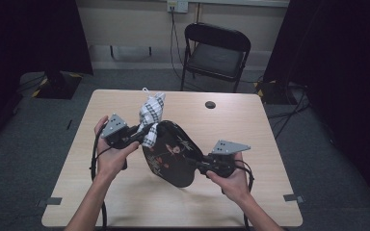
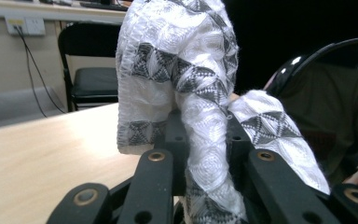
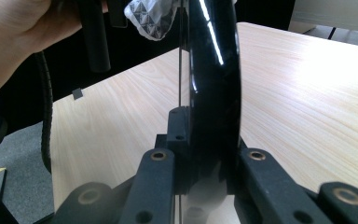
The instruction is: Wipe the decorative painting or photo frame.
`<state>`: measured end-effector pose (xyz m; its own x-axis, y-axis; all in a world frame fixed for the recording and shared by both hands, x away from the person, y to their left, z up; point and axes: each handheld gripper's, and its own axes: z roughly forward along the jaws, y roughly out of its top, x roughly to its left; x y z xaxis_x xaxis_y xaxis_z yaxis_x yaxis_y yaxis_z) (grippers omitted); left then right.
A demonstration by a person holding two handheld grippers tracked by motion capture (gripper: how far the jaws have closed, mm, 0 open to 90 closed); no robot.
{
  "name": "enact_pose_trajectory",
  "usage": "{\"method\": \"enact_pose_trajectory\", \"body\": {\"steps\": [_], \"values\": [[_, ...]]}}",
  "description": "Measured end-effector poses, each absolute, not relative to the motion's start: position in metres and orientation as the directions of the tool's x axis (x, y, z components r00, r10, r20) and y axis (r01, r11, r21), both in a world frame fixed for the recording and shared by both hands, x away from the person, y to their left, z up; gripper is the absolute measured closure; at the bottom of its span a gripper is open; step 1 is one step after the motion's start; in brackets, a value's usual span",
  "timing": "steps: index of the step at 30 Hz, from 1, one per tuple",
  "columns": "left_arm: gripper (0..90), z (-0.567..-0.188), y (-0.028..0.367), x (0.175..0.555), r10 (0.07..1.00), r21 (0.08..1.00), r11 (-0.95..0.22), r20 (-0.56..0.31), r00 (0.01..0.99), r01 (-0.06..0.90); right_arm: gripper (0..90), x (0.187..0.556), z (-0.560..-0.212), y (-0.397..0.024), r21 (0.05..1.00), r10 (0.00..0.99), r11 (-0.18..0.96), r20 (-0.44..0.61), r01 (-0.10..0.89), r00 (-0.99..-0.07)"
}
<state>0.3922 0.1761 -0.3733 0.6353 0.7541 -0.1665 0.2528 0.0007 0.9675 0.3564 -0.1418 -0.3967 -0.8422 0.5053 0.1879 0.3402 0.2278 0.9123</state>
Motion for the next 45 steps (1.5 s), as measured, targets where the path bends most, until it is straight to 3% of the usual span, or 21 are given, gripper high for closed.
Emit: {"method": "enact_pose_trajectory", "body": {"steps": [4, 11, 15, 19, 25, 29, 33, 38, 42, 45], "values": [[77.6, -0.361, 0.175, 0.387, 0.723, 0.973, 0.069, -0.2, 0.661, 0.219, 81.1, 0.356, -0.397, -0.142, 0.913, 0.505, 0.227, 0.188, 0.34, -0.843], [77.6, -0.373, 0.175, 0.391, 0.76, 0.969, -0.022, -0.142, 0.635, 0.244, 81.1, 0.356, -0.397, -0.142, 0.914, 0.509, 0.225, 0.187, 0.339, -0.84], [77.6, -0.374, 0.178, 0.392, 0.762, 0.962, -0.028, -0.156, 0.628, 0.273, 81.1, 0.357, -0.397, -0.143, 0.913, 0.505, 0.223, 0.192, 0.343, -0.841], [77.6, -0.365, 0.178, 0.389, 0.73, 0.969, 0.037, -0.194, 0.655, 0.246, 81.2, 0.356, -0.397, -0.141, 0.915, 0.504, 0.228, 0.182, 0.334, -0.844], [77.3, -0.377, 0.178, 0.394, 0.753, 0.966, -0.009, -0.164, 0.637, 0.259, 81.2, 0.355, -0.397, -0.142, 0.915, 0.509, 0.222, 0.187, 0.338, -0.84], [77.3, -0.383, 0.182, 0.399, 0.751, 0.956, -0.002, -0.193, 0.632, 0.293, 81.1, 0.356, -0.398, -0.142, 0.915, 0.509, 0.22, 0.189, 0.339, -0.84], [77.3, -0.372, 0.178, 0.394, 0.73, 0.963, 0.039, -0.21, 0.65, 0.267, 81.2, 0.356, -0.398, -0.142, 0.915, 0.505, 0.223, 0.186, 0.336, -0.843], [77.2, -0.368, 0.175, 0.39, 0.737, 0.97, 0.027, -0.181, 0.651, 0.24, 81.1, 0.355, -0.398, -0.143, 0.915, 0.508, 0.221, 0.189, 0.339, -0.841], [77.2, -0.379, 0.174, 0.394, 0.784, 0.967, -0.077, -0.093, 0.614, 0.244, 81.1, 0.355, -0.398, -0.143, 0.915, 0.513, 0.22, 0.187, 0.339, -0.838], [77.3, -0.378, 0.177, 0.394, 0.773, 0.962, -0.06, -0.125, 0.622, 0.267, 81.0, 0.356, -0.398, -0.144, 0.914, 0.51, 0.224, 0.186, 0.339, -0.84]]}}
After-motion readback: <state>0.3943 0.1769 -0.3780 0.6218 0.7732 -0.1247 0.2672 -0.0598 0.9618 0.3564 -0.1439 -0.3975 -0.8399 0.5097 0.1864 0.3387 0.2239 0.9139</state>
